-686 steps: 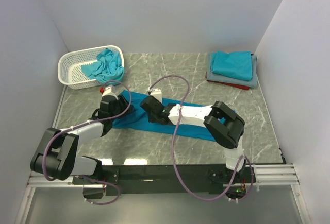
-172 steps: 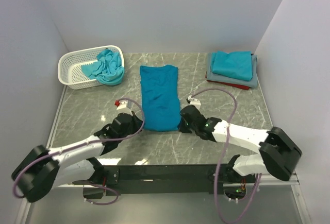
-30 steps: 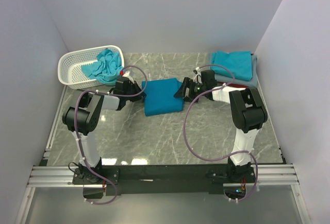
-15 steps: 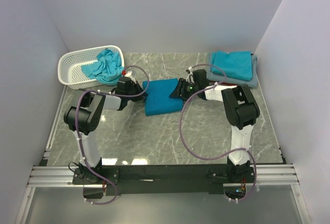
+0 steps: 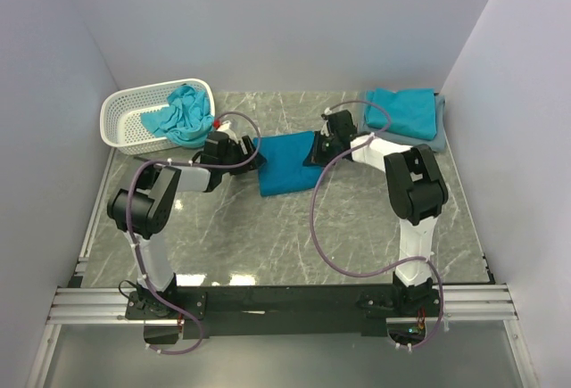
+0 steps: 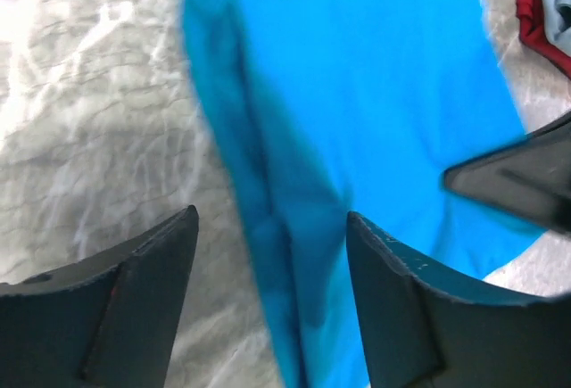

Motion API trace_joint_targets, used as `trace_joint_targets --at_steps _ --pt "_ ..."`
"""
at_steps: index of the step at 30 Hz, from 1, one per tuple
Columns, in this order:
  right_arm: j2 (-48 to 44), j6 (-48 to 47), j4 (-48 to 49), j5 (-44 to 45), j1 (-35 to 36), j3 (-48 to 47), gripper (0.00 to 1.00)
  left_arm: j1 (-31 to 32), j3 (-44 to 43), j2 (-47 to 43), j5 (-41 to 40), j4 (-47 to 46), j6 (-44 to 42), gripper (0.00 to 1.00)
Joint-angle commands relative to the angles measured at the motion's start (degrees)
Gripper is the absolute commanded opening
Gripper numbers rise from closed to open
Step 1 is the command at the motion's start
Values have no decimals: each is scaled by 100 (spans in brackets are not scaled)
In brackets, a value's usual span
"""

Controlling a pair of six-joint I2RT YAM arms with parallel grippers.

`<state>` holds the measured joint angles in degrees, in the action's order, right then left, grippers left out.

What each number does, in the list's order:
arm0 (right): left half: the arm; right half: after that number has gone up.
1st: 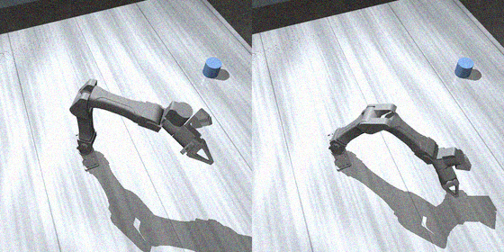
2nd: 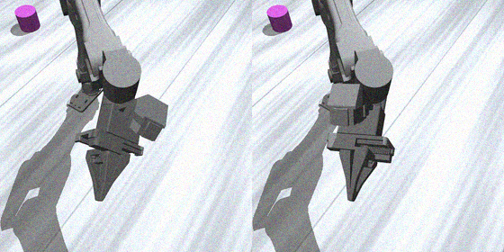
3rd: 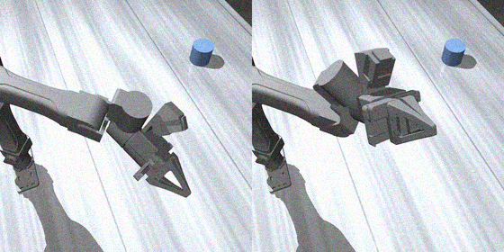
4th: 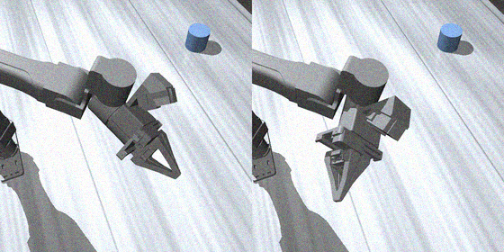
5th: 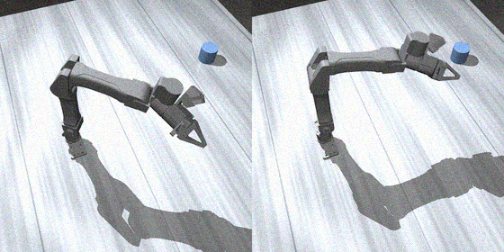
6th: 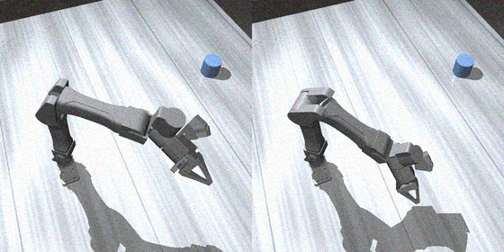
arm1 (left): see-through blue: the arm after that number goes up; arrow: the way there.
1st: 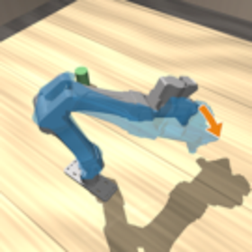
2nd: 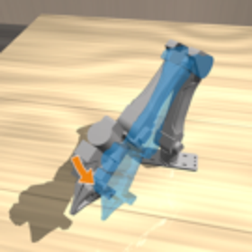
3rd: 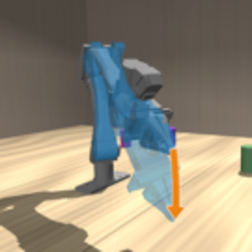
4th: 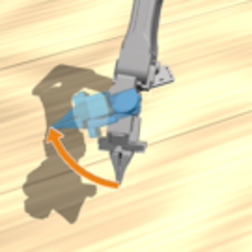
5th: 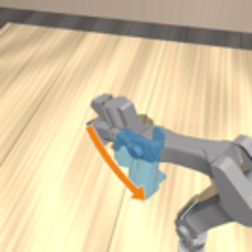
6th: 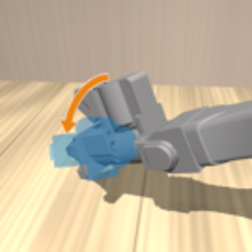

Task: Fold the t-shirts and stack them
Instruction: Neatly place the folded tshirt to the corner

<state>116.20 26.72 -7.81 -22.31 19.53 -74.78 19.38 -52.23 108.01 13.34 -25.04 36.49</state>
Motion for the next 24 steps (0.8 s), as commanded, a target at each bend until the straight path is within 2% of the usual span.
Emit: trace_joint_targets --at_steps 1,6,14,19,24 --pt "-458 -658 -1113 1148 16 -842 0 -21 151 -324 -148 271 -151 74" --pt "-353 -1220 -2118 2517 -2 -1784 0 -109 257 -465 -113 227 -160 76" --pt "481 -1889 -3568 3794 -107 -4024 0 -382 345 -316 63 104 -142 76" --pt "1044 -2311 -4131 4120 -265 -5324 0 -505 345 -263 98 87 -160 76" --pt "1168 -2821 -4053 4173 -502 -5898 0 -549 327 -184 81 96 -169 76"
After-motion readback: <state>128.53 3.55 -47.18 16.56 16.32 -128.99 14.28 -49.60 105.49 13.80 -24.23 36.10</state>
